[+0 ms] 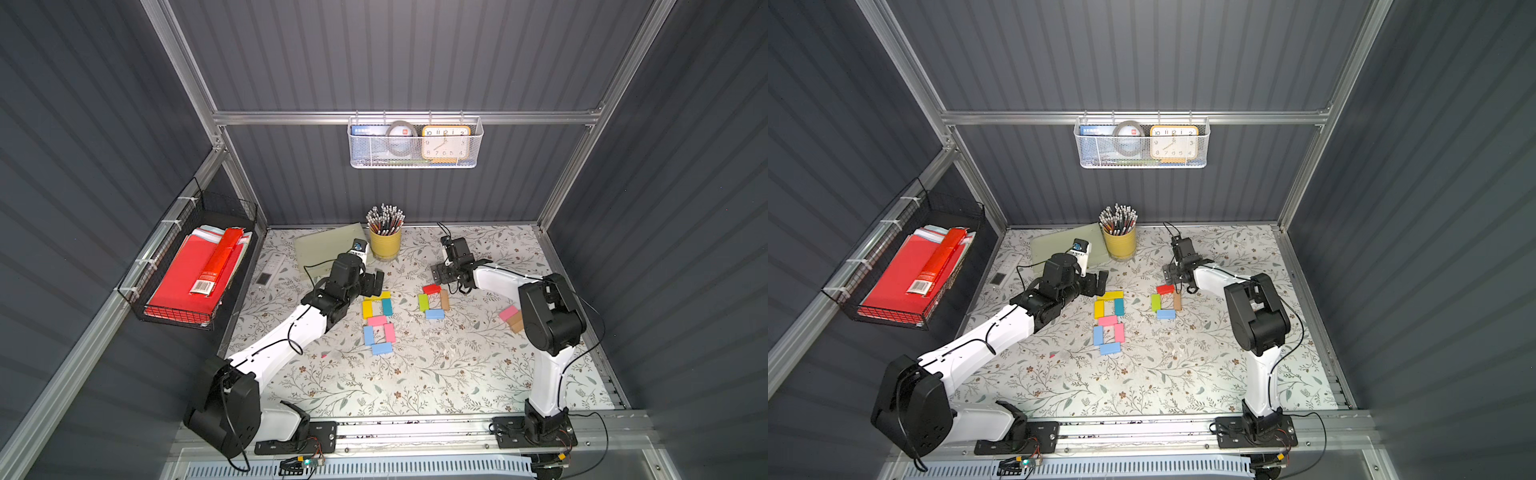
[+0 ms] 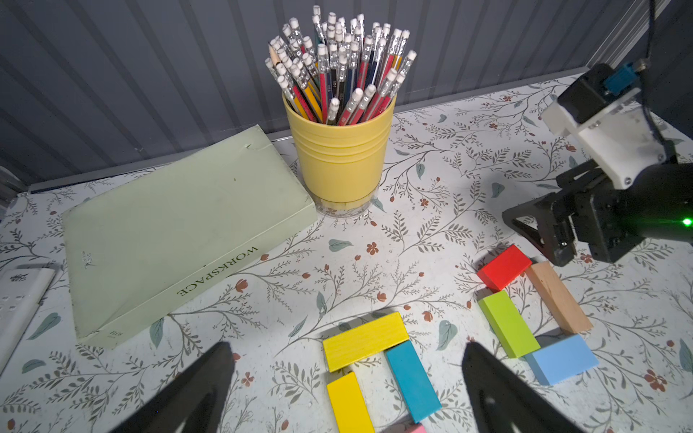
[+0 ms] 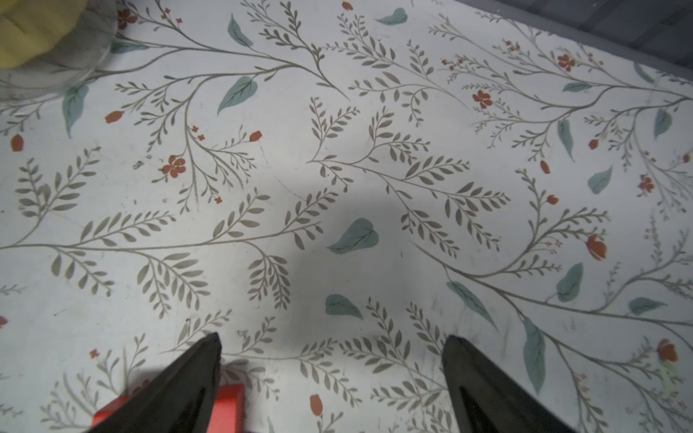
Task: Assemble the number 8 with building blocks
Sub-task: Adjust the building block at the center of the board.
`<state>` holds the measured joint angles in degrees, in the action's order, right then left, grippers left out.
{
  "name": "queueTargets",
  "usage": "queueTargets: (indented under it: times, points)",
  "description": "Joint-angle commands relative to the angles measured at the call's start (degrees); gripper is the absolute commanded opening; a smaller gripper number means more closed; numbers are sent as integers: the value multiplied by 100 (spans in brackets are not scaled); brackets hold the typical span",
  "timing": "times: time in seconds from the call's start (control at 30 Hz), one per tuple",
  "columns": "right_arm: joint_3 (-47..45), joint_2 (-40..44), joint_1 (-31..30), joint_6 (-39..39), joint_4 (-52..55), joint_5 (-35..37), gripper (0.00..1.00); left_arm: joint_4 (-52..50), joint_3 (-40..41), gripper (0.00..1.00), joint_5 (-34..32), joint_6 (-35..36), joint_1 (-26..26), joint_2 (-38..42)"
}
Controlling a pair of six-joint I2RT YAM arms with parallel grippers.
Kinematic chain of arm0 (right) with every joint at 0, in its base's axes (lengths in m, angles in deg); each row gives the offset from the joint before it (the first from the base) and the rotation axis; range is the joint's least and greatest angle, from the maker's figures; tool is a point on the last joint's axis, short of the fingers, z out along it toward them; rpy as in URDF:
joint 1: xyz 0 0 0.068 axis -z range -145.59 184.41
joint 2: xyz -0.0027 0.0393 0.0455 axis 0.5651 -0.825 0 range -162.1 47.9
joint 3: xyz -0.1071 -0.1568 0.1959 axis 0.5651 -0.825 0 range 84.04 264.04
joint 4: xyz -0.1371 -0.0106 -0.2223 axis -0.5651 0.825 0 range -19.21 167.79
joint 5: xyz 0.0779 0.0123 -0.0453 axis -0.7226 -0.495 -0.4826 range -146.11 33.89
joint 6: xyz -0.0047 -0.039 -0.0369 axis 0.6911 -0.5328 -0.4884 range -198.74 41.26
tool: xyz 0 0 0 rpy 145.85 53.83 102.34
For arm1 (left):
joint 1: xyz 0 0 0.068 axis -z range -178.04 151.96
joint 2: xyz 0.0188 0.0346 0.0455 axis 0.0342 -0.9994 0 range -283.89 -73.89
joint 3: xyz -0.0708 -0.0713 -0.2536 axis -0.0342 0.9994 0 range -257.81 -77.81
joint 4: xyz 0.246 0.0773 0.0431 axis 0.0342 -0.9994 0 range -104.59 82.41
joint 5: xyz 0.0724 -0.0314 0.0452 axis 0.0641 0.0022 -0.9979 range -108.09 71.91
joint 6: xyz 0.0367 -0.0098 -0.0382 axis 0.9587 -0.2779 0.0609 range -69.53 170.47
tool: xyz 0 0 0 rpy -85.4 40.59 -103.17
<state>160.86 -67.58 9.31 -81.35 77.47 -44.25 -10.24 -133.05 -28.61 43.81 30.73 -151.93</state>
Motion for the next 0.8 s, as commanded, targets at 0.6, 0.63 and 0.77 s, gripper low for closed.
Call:
queueTargets:
  times: [0.6, 0.63, 0.77]
  points:
    - [108, -229, 10, -108, 602, -26, 97, 31, 31, 99, 45, -65, -30, -62]
    - [97, -226, 10, -117, 614, -21, 97, 25, 29, 99, 42, -66, -30, -63]
    - [105, -205, 6, -93, 585, 53, 97, 19, 30, 99, 30, -62, -30, -63]
